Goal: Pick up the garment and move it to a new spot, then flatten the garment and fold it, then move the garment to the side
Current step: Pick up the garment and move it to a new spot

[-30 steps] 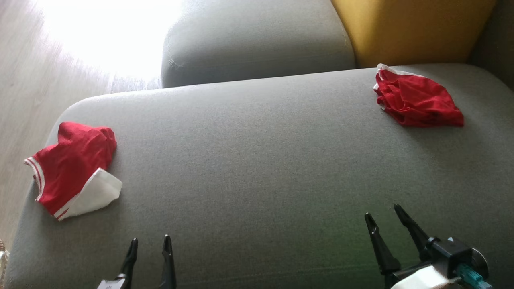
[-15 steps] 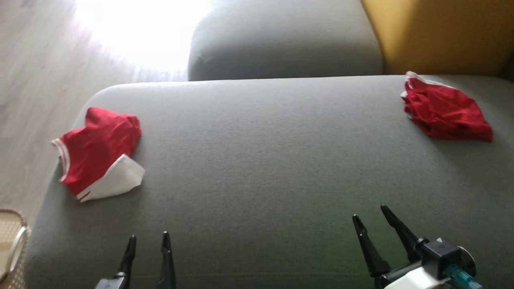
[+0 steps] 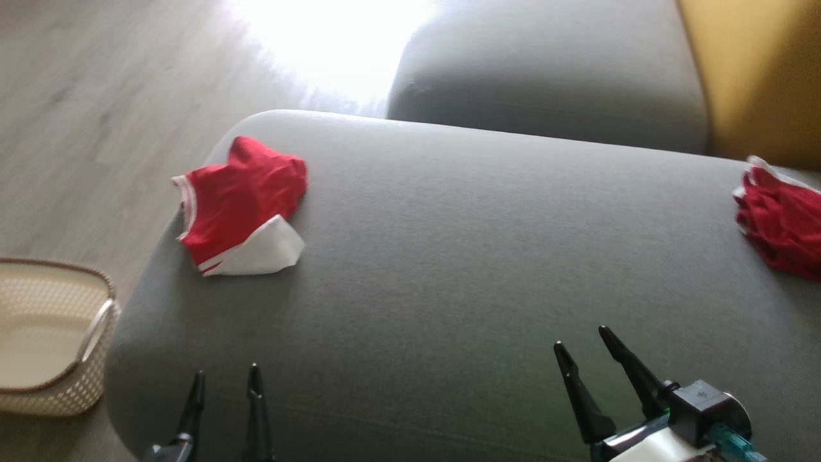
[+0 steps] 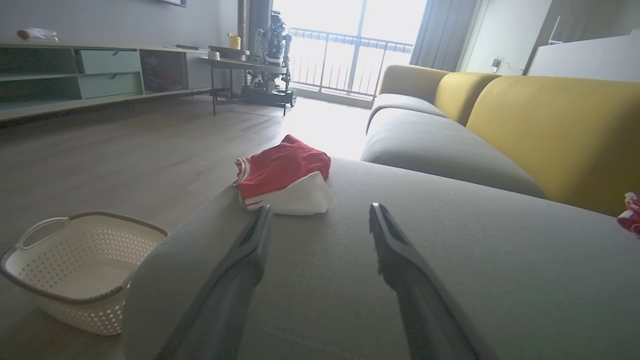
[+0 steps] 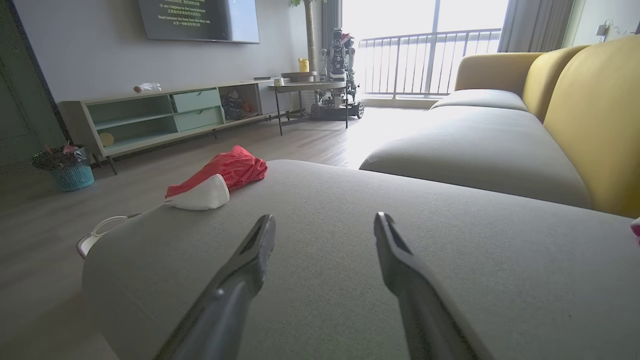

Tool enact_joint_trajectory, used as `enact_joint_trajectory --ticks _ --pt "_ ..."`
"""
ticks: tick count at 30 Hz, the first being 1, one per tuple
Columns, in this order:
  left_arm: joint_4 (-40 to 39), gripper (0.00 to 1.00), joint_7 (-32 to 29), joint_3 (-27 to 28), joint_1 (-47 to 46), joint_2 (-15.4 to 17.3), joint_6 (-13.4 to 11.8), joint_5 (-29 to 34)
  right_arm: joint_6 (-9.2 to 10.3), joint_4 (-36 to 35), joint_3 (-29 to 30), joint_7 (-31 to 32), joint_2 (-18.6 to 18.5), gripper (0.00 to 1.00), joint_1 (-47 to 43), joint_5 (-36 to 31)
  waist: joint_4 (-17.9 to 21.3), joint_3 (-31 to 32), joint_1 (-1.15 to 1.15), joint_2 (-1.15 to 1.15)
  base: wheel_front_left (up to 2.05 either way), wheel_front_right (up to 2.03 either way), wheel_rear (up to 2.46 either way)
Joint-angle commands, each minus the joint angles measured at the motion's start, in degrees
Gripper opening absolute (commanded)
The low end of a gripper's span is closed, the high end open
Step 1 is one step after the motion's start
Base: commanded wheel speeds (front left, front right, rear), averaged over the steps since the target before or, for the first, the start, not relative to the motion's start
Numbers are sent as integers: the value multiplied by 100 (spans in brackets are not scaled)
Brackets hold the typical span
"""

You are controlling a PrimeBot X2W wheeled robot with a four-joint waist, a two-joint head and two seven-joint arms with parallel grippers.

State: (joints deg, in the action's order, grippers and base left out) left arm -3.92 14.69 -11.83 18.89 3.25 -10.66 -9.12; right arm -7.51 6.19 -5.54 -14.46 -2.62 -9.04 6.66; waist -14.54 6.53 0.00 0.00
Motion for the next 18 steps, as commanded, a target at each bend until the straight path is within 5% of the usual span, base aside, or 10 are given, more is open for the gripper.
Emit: enact_joint_trajectory --ticks 1,18 --pt "-229 100 31 247 -126 -37 -17 70 2 -195 -135 -53 -26 100 109 52 -222 14 0 0 0 0 0" --pt "-371 100 31 440 -111 -37 -27 138 2 -225 -142 -54 -26 100 116 130 -706 -36 0 0 0 0 0"
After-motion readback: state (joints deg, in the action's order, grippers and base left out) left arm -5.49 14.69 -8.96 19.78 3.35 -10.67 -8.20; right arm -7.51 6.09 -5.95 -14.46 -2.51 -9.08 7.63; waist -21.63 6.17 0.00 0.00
